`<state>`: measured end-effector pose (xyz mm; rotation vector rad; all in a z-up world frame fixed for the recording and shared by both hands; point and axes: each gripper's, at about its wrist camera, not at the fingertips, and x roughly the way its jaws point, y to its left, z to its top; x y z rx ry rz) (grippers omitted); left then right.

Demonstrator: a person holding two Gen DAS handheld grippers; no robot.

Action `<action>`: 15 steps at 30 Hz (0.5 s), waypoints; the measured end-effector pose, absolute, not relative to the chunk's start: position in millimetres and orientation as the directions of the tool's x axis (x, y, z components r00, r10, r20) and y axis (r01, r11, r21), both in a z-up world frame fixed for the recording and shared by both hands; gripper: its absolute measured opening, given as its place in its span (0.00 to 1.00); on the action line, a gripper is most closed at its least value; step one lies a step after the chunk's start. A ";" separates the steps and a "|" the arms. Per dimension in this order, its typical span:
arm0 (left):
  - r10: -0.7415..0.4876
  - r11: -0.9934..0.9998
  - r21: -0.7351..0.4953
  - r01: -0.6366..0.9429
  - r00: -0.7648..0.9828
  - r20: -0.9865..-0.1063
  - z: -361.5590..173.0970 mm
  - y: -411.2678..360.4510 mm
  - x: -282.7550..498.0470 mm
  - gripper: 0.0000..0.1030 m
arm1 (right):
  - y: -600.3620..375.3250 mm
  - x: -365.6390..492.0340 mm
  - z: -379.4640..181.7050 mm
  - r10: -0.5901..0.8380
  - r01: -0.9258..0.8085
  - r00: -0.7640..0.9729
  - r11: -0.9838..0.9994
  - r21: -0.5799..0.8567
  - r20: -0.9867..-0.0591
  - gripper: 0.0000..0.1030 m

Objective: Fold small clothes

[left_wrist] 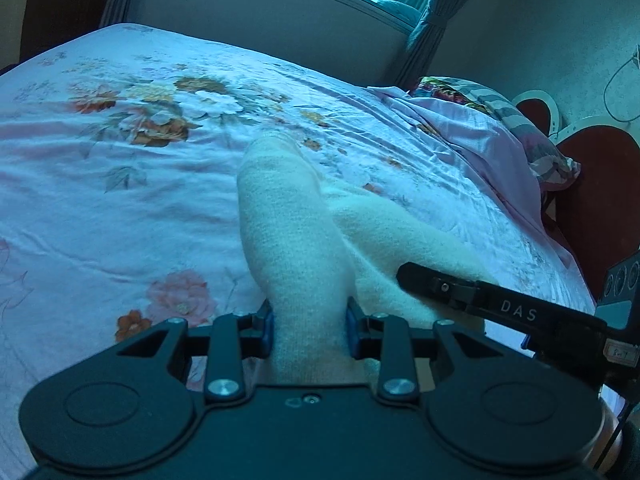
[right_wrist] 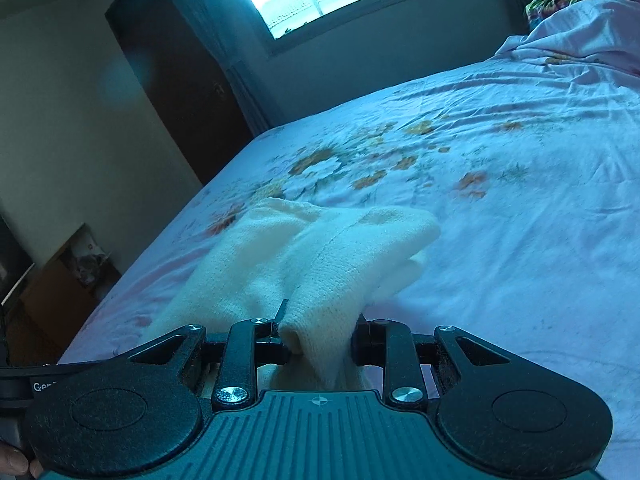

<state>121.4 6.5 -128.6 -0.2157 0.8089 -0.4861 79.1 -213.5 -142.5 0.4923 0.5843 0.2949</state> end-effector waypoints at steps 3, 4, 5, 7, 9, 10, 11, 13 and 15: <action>-0.478 0.878 -0.367 0.307 0.575 -0.663 -149.8 20.1 118.1 0.30 | -196.7 77.6 -161.9 0.405 -0.129 0.770 0.855 0.502 -0.493 0.25; -0.468 0.884 -0.352 0.308 0.568 -0.677 -158.8 23.0 117.4 0.30 | -192.7 75.5 -170.5 0.404 -0.124 0.757 0.860 0.494 -0.514 0.25; -0.454 0.891 -0.340 0.303 0.559 -0.693 -168.3 25.8 116.8 0.31 | -190.2 74.8 -179.1 0.403 -0.119 0.743 0.865 0.488 -0.535 0.25; -0.450 0.893 -0.350 0.283 0.548 -0.705 -184.3 32.8 115.8 0.40 | -187.1 71.7 -191.4 0.387 -0.105 0.733 0.878 0.468 -0.560 0.28; -0.442 0.897 -0.359 0.258 0.559 -0.702 -187.3 40.0 115.0 0.49 | -191.8 69.1 -195.5 0.377 -0.080 0.733 0.874 0.479 -0.566 0.36; -0.445 0.895 -0.367 0.252 0.556 -0.702 -186.3 43.2 114.3 0.49 | -194.8 69.7 -195.0 0.369 -0.066 0.734 0.874 0.481 -0.569 0.41; -0.437 0.899 -0.361 0.248 0.561 -0.702 -182.8 44.8 113.3 0.49 | -198.7 71.1 -192.7 0.359 -0.054 0.738 0.876 0.480 -0.571 0.42; -0.410 0.911 -0.330 0.246 0.611 -0.678 -169.7 48.4 106.3 0.46 | -207.0 71.3 -186.1 0.337 -0.037 0.755 0.878 0.476 -0.563 0.43; -0.397 0.917 -0.305 0.256 0.658 -0.640 -155.4 50.2 103.0 0.46 | -214.2 71.7 -175.9 0.291 0.000 0.782 0.884 0.468 -0.551 0.43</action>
